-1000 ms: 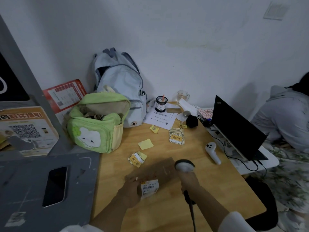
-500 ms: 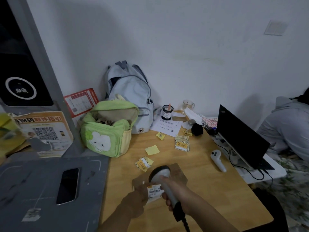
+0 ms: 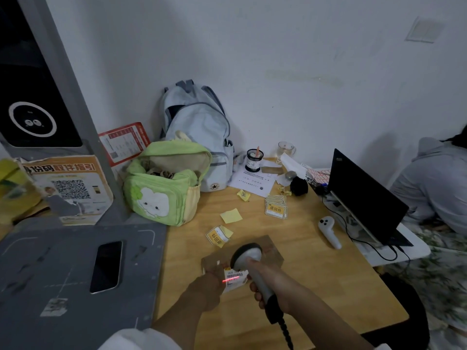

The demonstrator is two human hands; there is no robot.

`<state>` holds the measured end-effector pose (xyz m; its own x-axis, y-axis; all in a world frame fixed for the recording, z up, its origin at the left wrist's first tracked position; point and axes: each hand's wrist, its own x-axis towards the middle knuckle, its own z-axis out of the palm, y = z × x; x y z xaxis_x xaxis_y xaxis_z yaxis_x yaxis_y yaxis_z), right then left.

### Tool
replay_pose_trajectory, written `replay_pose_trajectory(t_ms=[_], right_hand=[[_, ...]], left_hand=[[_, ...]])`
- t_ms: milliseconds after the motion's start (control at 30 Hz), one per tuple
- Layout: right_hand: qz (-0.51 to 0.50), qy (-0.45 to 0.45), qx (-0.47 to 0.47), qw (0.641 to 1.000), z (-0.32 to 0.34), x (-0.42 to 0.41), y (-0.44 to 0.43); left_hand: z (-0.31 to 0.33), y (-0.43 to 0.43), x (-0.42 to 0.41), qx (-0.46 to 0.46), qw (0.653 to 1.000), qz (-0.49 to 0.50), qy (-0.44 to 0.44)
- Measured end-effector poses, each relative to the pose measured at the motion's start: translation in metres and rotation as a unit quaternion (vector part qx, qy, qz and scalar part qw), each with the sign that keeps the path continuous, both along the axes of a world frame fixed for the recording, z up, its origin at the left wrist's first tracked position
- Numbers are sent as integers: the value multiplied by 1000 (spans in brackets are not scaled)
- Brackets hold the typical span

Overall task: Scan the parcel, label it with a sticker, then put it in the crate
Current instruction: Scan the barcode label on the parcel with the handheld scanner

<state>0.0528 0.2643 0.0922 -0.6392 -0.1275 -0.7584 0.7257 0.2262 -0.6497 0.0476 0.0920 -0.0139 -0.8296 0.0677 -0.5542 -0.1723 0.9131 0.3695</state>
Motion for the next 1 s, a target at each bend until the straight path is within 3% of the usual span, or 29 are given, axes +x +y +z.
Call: replay_pose_trajectory(t_ms=[833,1000], right_hand=[[27,-23,-17,999,-12,-10,-2],[40,76,40,996,-8,-26,10]], left_hand=[[4,-3,-6,36,999,29,17],[11,-1,-5,38,999,17,15]])
